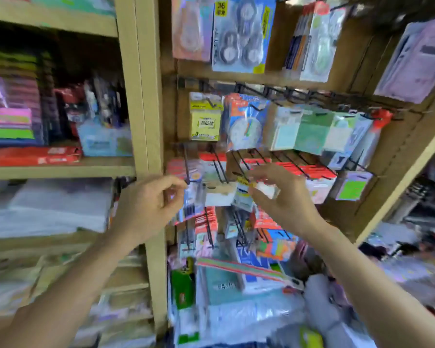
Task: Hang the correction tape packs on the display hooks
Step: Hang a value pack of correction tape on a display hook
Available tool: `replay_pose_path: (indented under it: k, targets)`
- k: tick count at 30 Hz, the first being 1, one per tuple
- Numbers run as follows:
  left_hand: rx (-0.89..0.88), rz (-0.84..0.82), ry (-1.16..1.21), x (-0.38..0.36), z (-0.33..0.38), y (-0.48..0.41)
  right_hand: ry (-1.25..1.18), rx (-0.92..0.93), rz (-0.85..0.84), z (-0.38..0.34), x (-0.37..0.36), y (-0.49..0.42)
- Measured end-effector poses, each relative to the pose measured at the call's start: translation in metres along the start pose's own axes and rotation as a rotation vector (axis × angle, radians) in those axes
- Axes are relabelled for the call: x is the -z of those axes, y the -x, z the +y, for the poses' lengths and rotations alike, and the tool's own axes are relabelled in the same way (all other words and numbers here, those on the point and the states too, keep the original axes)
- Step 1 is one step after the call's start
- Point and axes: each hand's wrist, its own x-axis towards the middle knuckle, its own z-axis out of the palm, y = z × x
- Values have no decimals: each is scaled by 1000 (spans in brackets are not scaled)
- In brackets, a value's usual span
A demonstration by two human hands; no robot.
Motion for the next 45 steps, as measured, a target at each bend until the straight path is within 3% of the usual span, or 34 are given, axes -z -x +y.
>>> replay_pose_path:
  k: [7, 15, 24, 29, 34, 39, 45]
  targets:
    - [585, -433, 152, -83, -33, 218, -124, -349, -295, 24, -81, 165]
    - [1011, -921, 241, -135, -7, 403, -181, -830, -710, 52, -139, 327]
    - [1356, -1130, 165, -158, 30, 495, -168, -1141, -1063, 91, -162, 447]
    - [1538, -1108, 130, -156, 32, 511, -233, -1408, -1145, 145, -179, 507]
    - [1627, -1078, 98, -165, 28, 525, -336, -1733, -995, 217, -211, 543]
    - [1643, -1070, 148, -192, 34, 535, -547, -2236, -480, 275, -253, 558]
    - [1582, -1103, 216, -222, 39, 544, -664, -2525, -56, 324, -291, 592]
